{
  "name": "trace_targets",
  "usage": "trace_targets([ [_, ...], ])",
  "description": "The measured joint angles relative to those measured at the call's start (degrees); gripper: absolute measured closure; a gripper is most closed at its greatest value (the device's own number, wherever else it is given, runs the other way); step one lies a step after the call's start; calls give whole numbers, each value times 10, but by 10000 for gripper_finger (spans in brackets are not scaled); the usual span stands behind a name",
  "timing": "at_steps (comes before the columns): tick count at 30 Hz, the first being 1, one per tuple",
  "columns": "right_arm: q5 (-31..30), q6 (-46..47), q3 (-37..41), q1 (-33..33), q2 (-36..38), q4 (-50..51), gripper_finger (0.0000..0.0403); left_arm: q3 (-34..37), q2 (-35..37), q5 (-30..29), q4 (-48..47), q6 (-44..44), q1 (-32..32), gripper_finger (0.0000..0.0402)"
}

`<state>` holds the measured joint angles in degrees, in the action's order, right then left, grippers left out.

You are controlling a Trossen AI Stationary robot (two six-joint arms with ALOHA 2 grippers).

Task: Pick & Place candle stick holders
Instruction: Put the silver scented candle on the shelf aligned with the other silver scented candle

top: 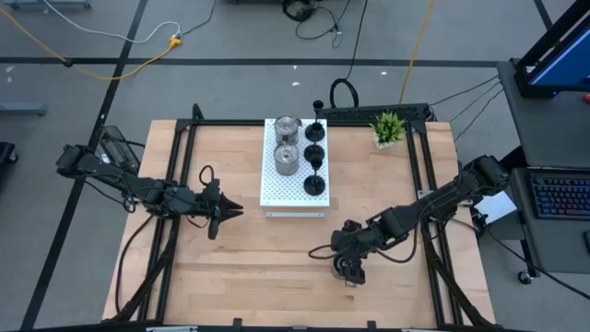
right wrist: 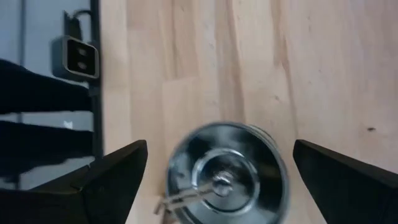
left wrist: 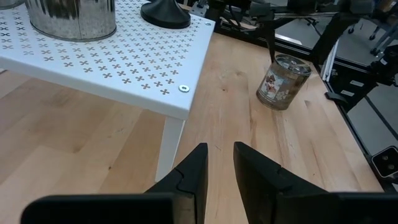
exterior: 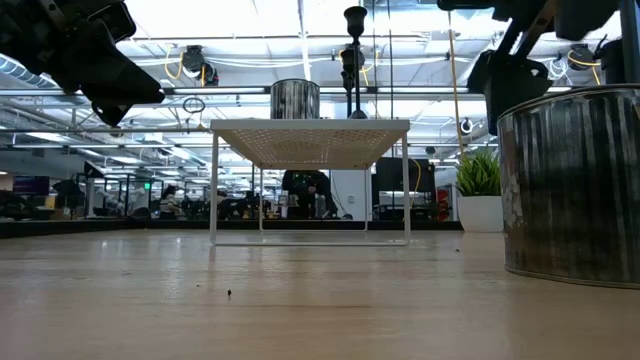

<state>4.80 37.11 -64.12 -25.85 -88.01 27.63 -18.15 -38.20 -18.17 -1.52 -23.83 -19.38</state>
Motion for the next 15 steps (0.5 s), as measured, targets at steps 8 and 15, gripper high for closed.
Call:
trace_targets([
  [8, 28, 12, 0, 0, 0, 0, 7, 0, 0, 0, 0, -3, 0, 321],
  [15, 29, 3, 0, 3, 0, 9, 7, 0, 0, 0, 1, -4, 0, 321],
])
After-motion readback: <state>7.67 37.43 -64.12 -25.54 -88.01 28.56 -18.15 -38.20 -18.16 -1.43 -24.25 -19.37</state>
